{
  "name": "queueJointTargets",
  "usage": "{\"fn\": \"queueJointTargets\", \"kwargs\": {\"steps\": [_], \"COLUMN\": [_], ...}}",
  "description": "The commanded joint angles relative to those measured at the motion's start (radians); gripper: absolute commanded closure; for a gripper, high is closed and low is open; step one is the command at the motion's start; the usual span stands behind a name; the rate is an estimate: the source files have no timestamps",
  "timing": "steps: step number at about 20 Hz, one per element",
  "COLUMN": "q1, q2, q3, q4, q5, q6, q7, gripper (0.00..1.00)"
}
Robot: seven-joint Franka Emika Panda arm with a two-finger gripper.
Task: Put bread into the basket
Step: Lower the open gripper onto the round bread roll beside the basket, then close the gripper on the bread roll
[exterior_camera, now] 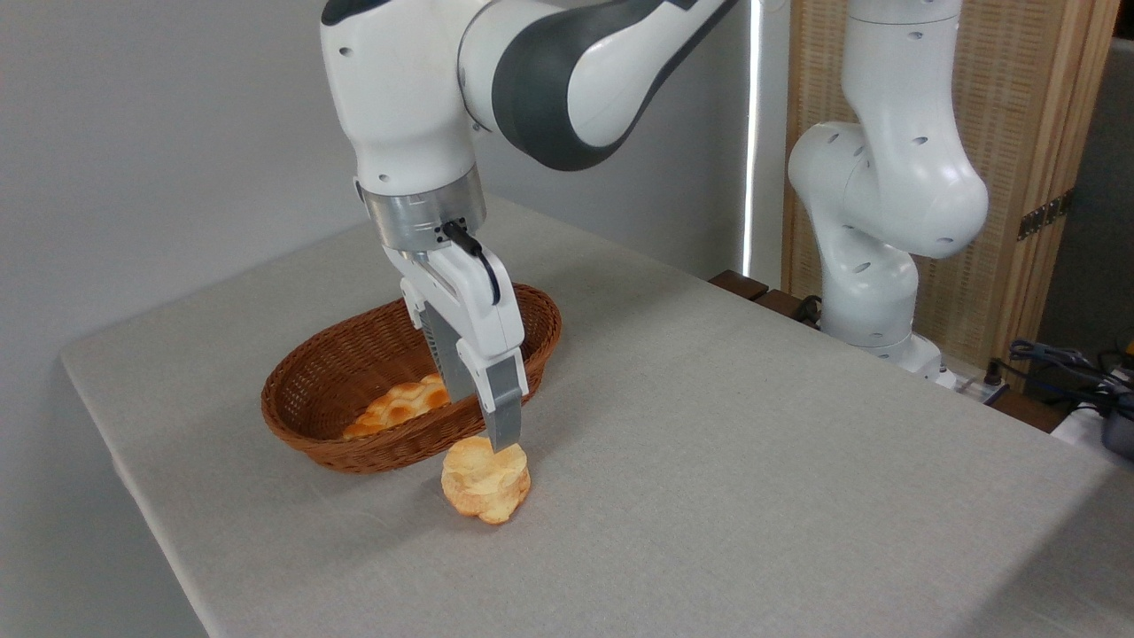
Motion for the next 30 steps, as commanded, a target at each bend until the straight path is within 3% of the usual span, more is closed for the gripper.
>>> {"fn": "queueJointTargets", "kwargs": {"steps": [1, 20, 21, 23, 24, 30], "q1": [-0.004, -0.002, 0.0, 0.0, 0.0, 0.0], "q2": [0.002, 0.081, 0.082, 0.081, 0.081, 0.081], "q3": [0.006, 0.006, 0.006, 0.009, 0.01, 0.012], "q4": [-0.041, -0.046, -0.046, -0.043, -0.044, -0.044], "q5": [-0.027, -0.03, -0.03, -0.036, -0.044, -0.044], "q6": [0.078, 0.138, 0.138, 0.138, 0.136, 0.136], "q7": [0.02, 0.058, 0.067, 0.081, 0.083, 0.083], "gripper": [0.0, 0.0, 0.06, 0.38, 0.48, 0.5]}}
